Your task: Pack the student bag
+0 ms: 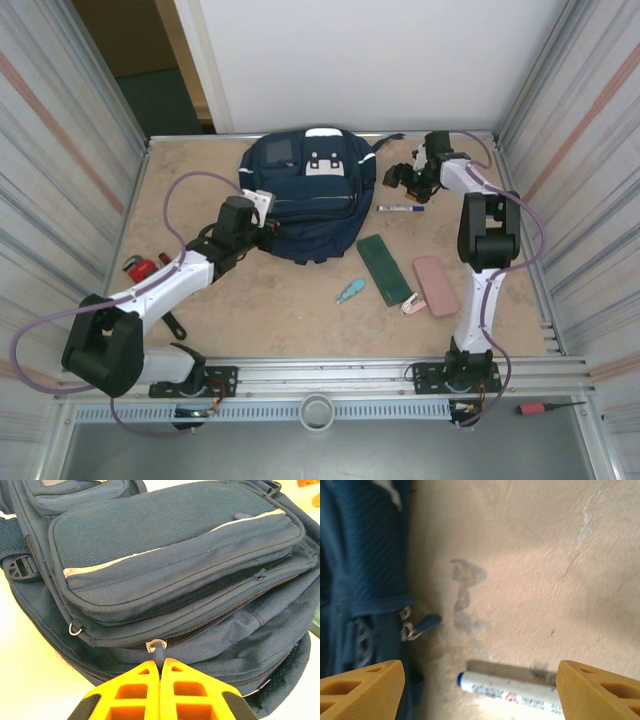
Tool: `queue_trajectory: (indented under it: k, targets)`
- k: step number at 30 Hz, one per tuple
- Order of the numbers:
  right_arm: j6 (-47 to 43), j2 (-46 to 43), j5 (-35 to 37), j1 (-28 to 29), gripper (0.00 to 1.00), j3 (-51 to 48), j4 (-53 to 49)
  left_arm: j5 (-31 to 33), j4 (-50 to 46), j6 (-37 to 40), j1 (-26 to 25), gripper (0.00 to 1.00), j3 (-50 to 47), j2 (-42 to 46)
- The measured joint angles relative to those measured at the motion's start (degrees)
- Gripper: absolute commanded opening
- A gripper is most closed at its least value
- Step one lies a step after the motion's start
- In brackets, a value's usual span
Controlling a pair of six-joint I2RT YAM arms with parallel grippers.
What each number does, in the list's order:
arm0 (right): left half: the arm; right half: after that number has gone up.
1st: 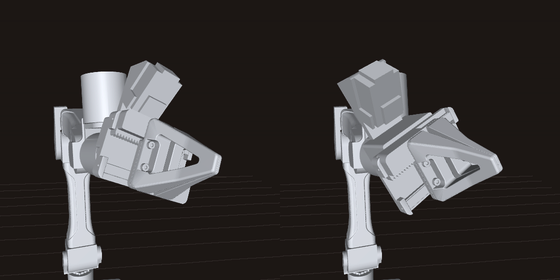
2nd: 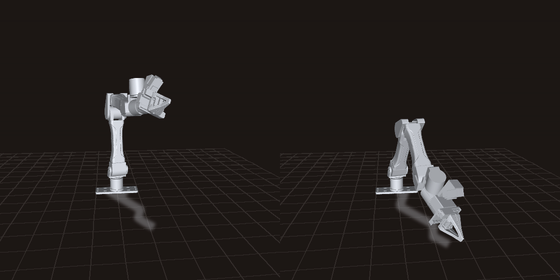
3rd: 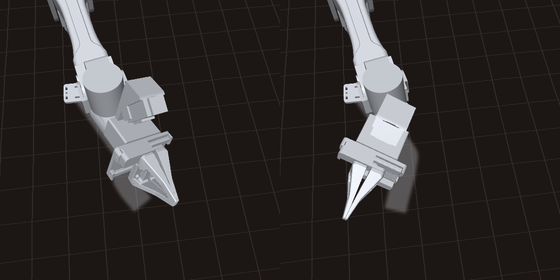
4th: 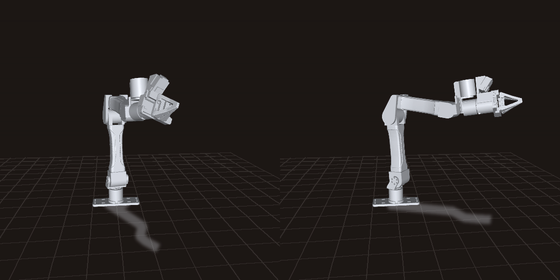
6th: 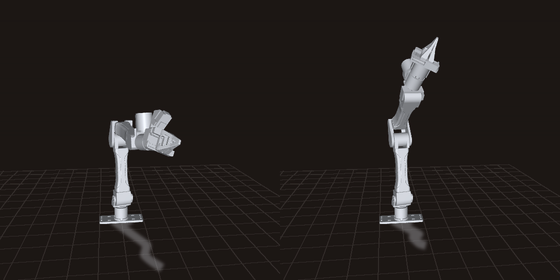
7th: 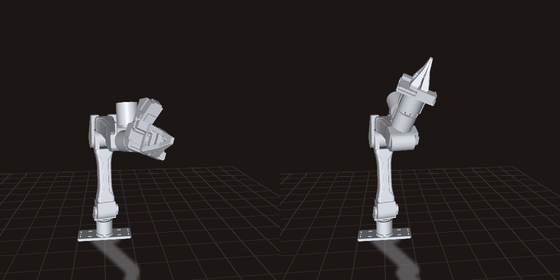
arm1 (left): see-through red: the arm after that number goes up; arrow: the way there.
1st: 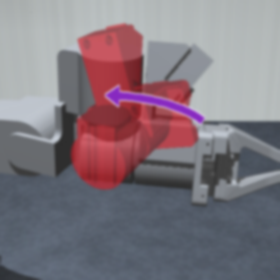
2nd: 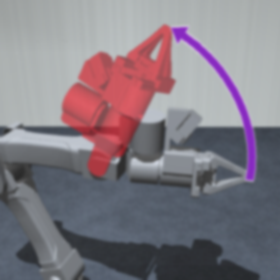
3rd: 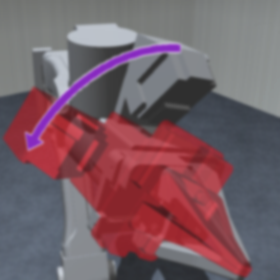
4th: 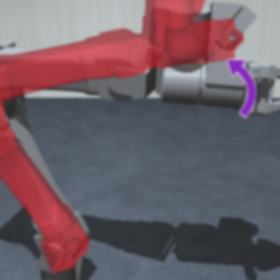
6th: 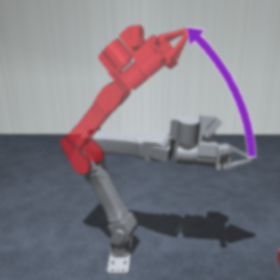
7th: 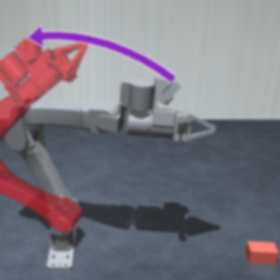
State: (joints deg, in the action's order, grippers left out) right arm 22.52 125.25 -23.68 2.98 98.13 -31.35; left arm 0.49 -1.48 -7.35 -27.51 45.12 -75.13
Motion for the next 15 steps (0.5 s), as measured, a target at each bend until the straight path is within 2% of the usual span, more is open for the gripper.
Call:
queue_trajectory:
  k: [4,9,12,15]
  targets:
    - [-2.14,4.11,1.55,0.0,0.76,4.52,-3.8,0.02,0.0,0.0,0.0,0.0,0.0,-0.2]
    - [-5.07,4.85,3.1,0.28,0.72,4.85,-8.2,0.02,0.02,0.02,0.0,0.0,0.0,-0.42]
    - [-6.49,3.61,4.22,0.94,0.67,2.86,-8.15,0.02,0.04,0.02,0.0,0.0,0.0,-0.57]
    - [-7.02,0.98,5.22,2.25,0.57,-1.29,-8.66,0.02,0.04,0.02,0.0,0.0,0.0,-0.83]
